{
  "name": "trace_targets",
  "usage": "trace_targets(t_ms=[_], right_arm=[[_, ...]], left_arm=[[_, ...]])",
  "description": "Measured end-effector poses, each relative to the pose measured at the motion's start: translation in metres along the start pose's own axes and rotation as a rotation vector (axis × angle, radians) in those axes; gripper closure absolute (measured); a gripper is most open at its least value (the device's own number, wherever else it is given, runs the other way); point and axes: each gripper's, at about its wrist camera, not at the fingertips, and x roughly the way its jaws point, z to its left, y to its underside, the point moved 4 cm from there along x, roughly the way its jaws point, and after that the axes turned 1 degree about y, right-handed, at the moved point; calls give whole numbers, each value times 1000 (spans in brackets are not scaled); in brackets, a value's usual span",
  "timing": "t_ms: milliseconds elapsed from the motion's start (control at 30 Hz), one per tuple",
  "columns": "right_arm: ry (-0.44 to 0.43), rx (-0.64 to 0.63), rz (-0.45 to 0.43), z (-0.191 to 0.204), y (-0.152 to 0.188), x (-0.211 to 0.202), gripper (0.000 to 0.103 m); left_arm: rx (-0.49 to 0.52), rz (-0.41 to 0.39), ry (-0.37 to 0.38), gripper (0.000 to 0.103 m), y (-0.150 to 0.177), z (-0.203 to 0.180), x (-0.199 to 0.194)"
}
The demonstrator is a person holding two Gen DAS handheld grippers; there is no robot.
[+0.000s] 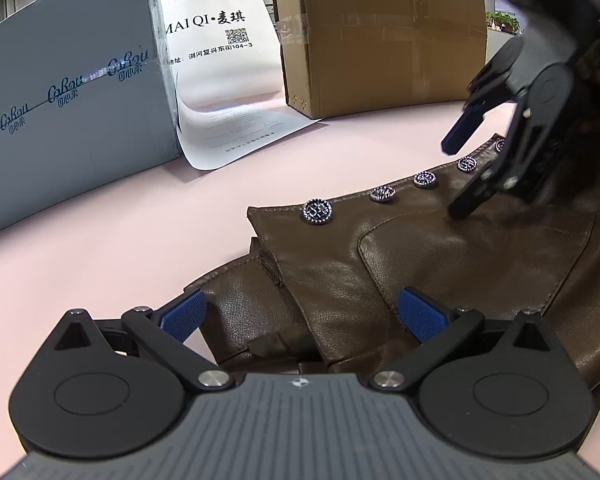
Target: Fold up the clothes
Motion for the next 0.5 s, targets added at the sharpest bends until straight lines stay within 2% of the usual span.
trace_targets(t_ms=[67, 167, 233, 300, 367, 400, 433, 500], right_arm=[[-14, 66, 12, -12, 1, 9, 13], [-68, 140, 10, -23, 6, 16, 15], [-107, 156, -13, -25, 9, 16, 30], [-140, 173, -36, -26, 12, 15, 36], [-156, 190, -54, -27, 13, 12, 52], [-166, 200, -67, -27, 14, 10, 70], [-176, 210, -80, -28, 14, 8, 84], [-174, 198, -91, -24, 15, 5, 88]], left_arm=[[1, 0, -1, 0, 0, 0, 0], [7, -3, -5, 0, 1, -1, -1], [10, -4, -7, 0, 1, -2, -1], [11, -5, -8, 0, 1, -2, -1], [10, -6, -7, 0, 0, -2, -1], [9, -7, -7, 0, 0, -2, -1], [9, -7, -6, 0, 0, -2, -1], [8, -8, -5, 0, 0, -2, -1]])
